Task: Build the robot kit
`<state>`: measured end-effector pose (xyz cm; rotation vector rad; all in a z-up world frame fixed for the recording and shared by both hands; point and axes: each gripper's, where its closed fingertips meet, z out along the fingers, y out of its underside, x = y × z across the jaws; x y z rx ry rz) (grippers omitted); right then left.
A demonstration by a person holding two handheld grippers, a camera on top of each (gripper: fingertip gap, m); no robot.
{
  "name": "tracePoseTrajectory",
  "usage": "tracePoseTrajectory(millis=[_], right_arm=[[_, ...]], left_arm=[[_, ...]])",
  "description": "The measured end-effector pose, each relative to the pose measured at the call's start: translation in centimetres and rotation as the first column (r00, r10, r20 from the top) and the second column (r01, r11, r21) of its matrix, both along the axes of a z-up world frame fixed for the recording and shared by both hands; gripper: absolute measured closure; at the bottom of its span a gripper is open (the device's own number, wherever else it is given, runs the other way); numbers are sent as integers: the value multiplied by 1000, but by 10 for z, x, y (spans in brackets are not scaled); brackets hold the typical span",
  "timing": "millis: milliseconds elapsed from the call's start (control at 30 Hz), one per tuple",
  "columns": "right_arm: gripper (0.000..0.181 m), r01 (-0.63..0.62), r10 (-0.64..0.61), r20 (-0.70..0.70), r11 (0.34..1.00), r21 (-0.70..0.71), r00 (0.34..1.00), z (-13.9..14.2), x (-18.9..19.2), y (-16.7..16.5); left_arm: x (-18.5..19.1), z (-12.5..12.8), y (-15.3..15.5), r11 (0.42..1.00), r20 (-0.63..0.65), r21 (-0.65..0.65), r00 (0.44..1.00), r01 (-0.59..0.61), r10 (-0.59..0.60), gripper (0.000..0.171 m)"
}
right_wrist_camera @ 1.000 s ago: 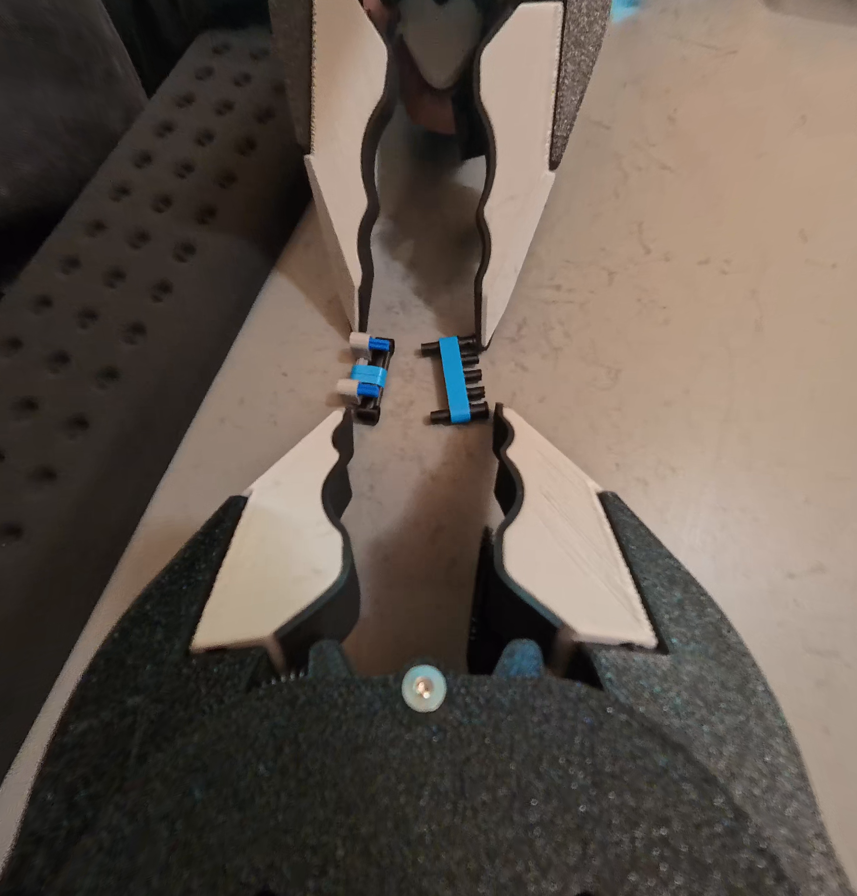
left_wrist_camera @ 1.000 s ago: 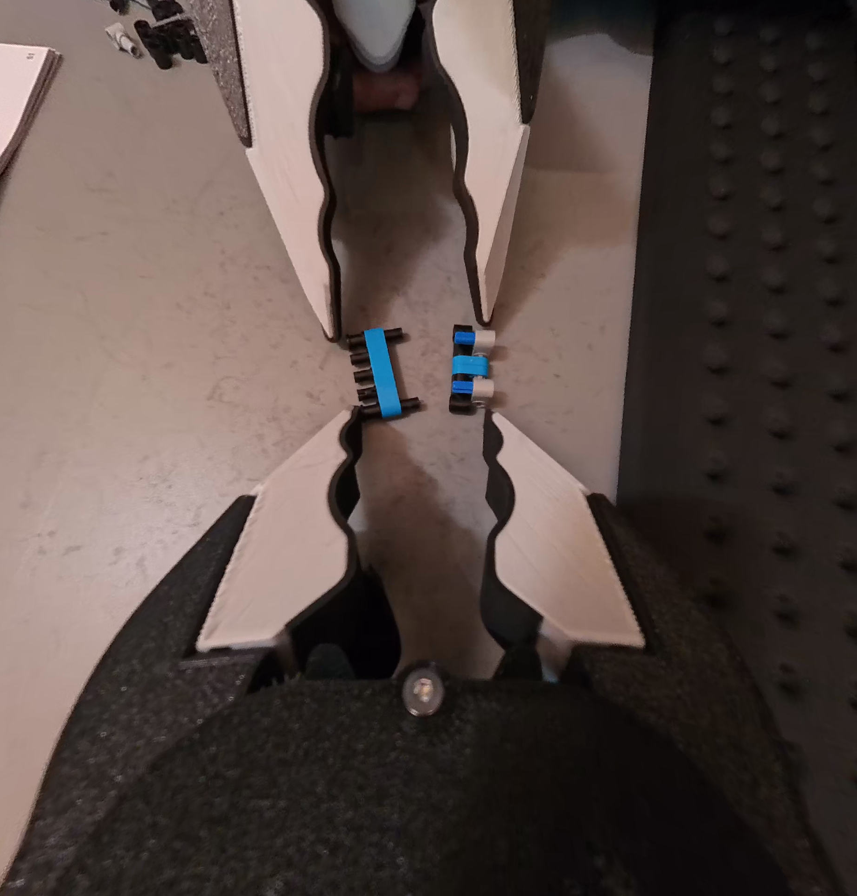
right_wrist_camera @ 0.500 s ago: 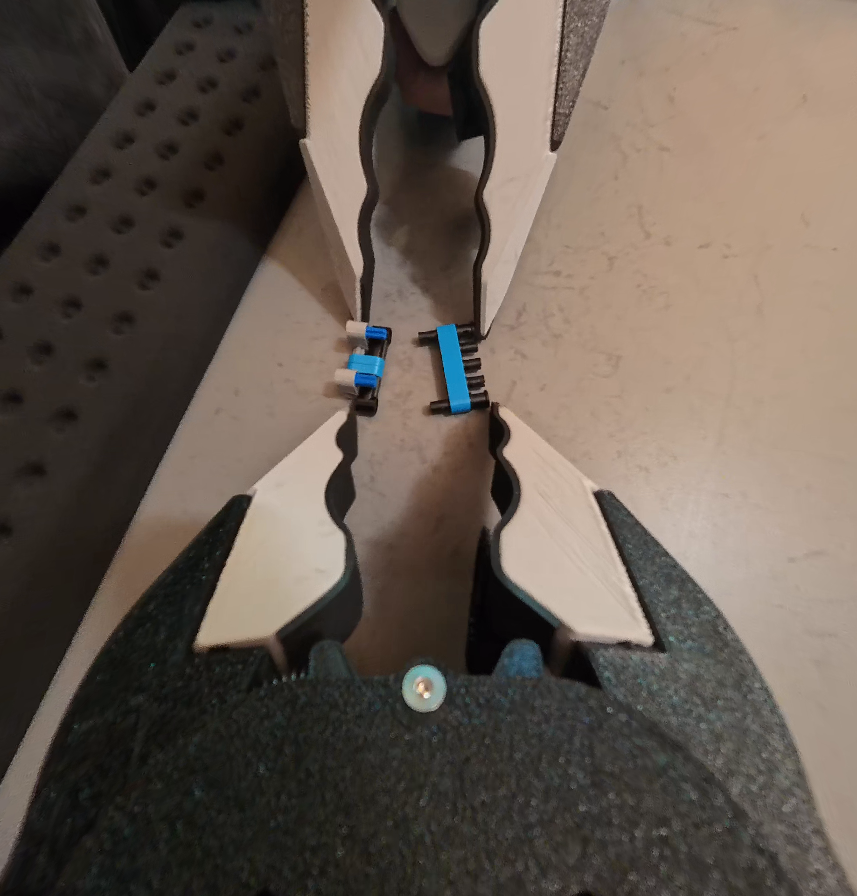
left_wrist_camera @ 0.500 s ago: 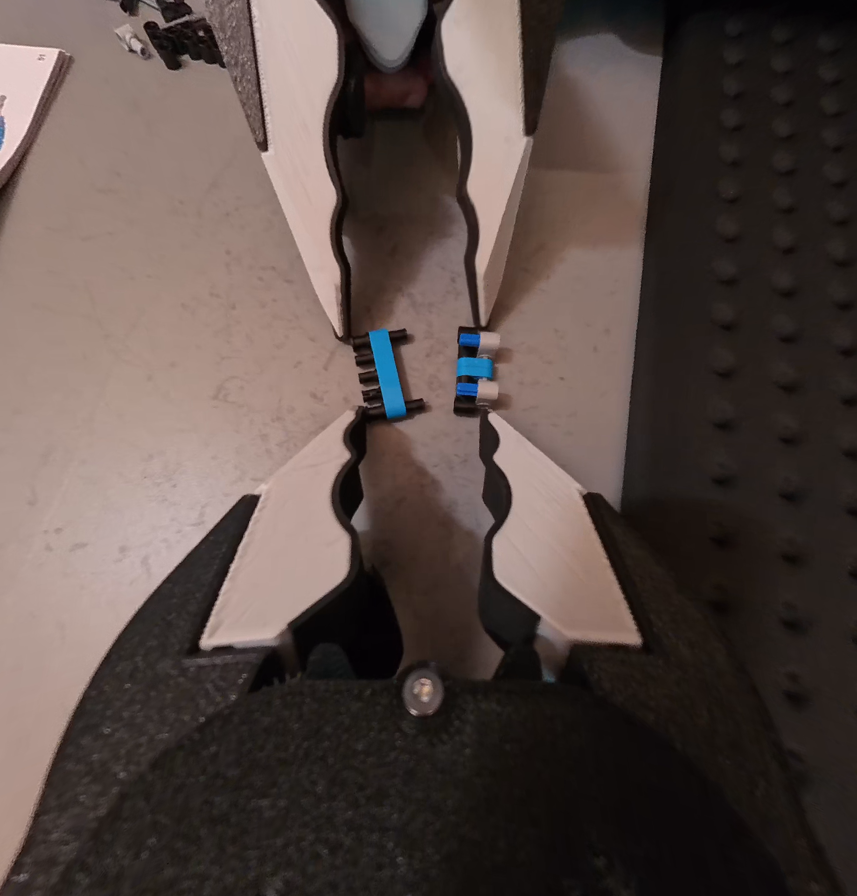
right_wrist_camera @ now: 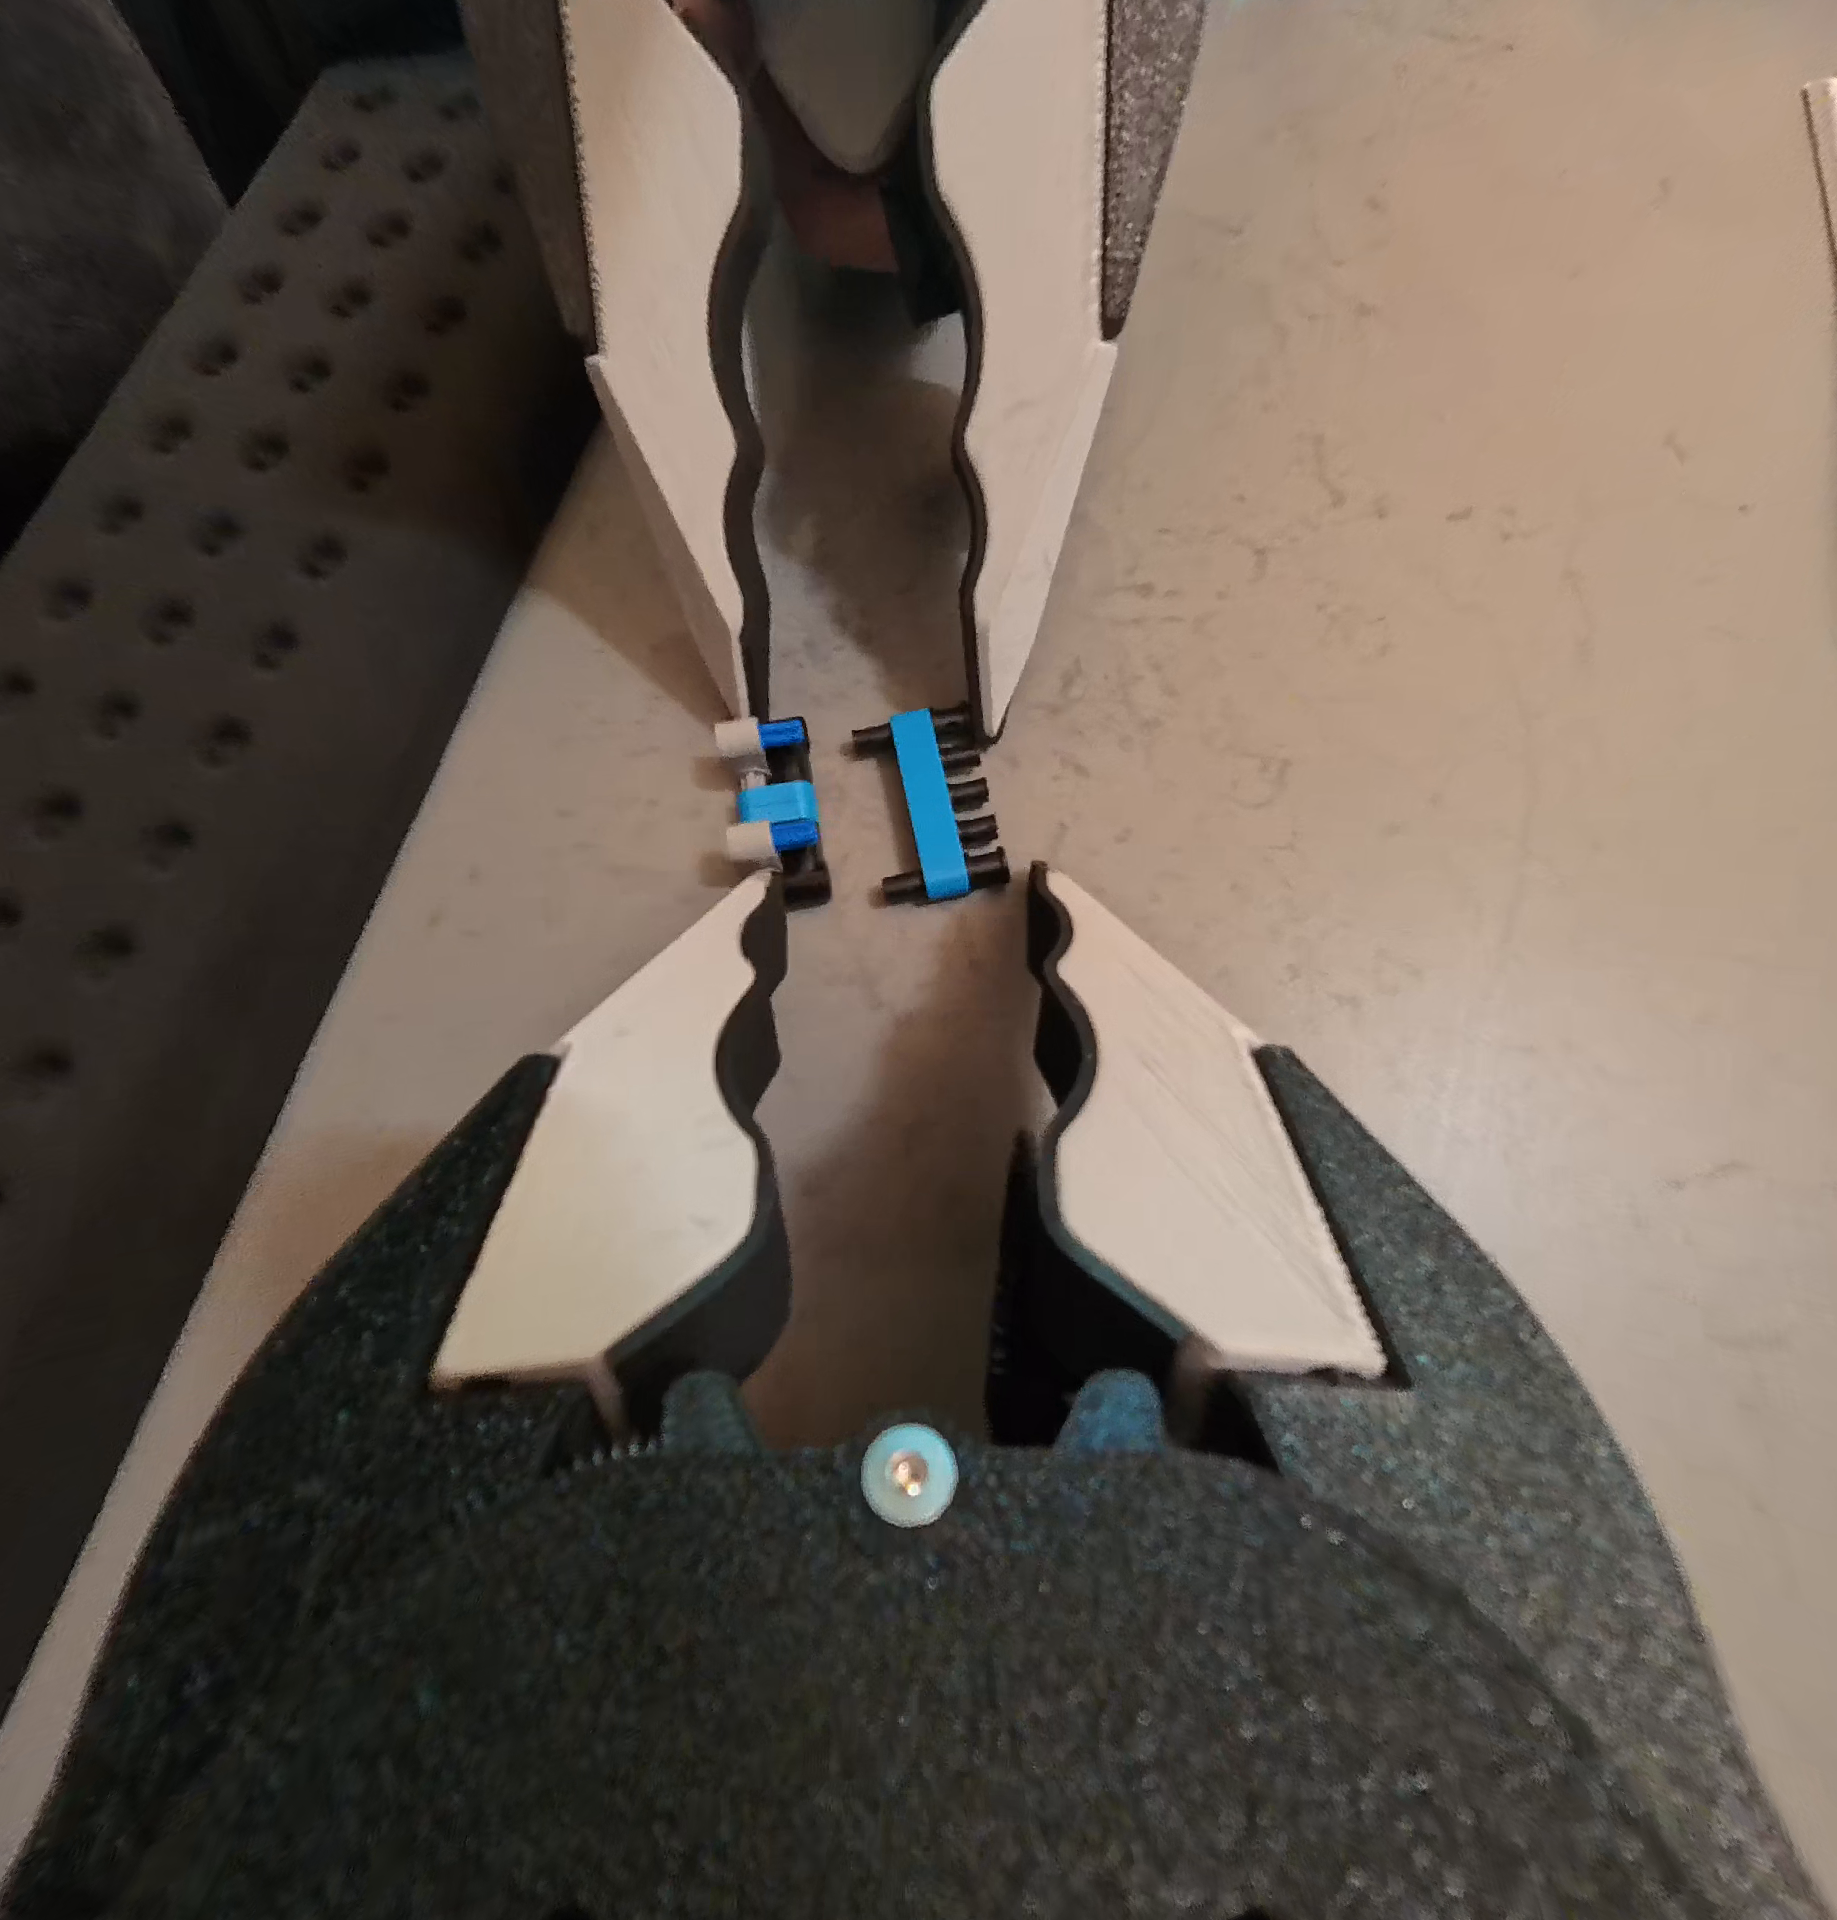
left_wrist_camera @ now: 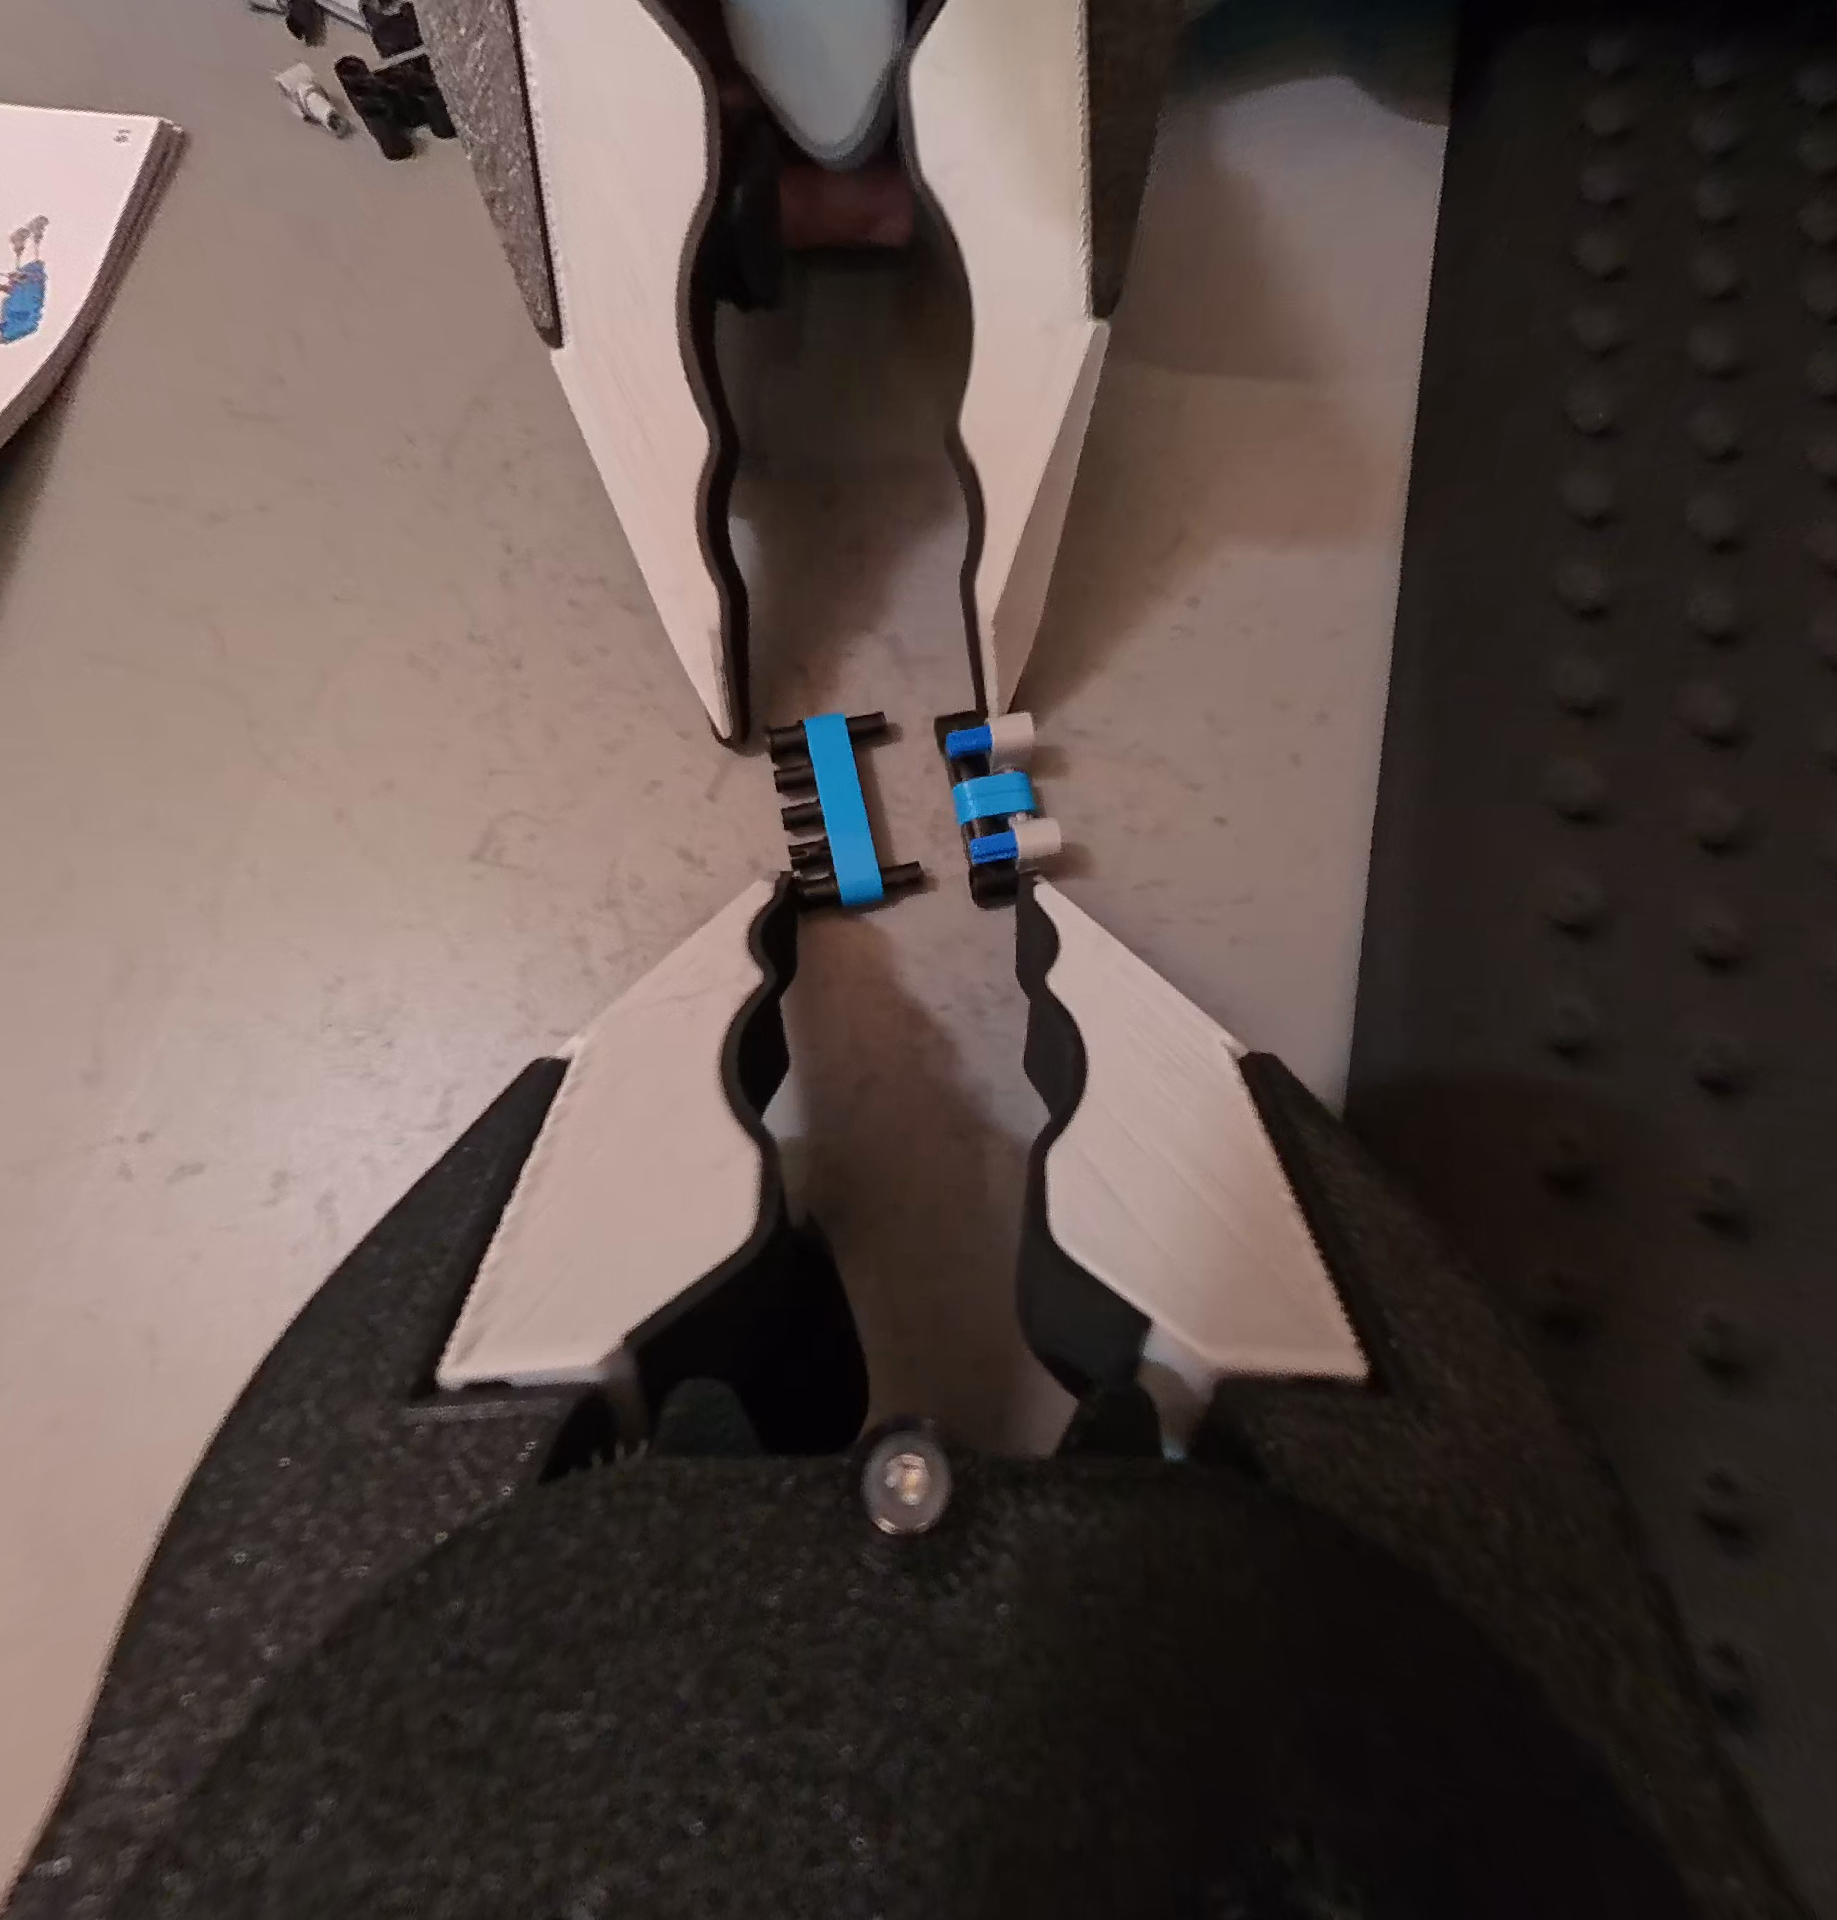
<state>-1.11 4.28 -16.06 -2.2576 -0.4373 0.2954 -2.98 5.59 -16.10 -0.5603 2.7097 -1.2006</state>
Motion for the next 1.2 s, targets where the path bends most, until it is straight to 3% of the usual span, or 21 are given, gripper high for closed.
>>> tracePoseTrajectory(millis=[1200], right_arm=[[150,-1,1,3,1000,-2,1000,0,1,-2]], left_arm=[[6,1,0,999,-53,-23,998,-41,40,140]])
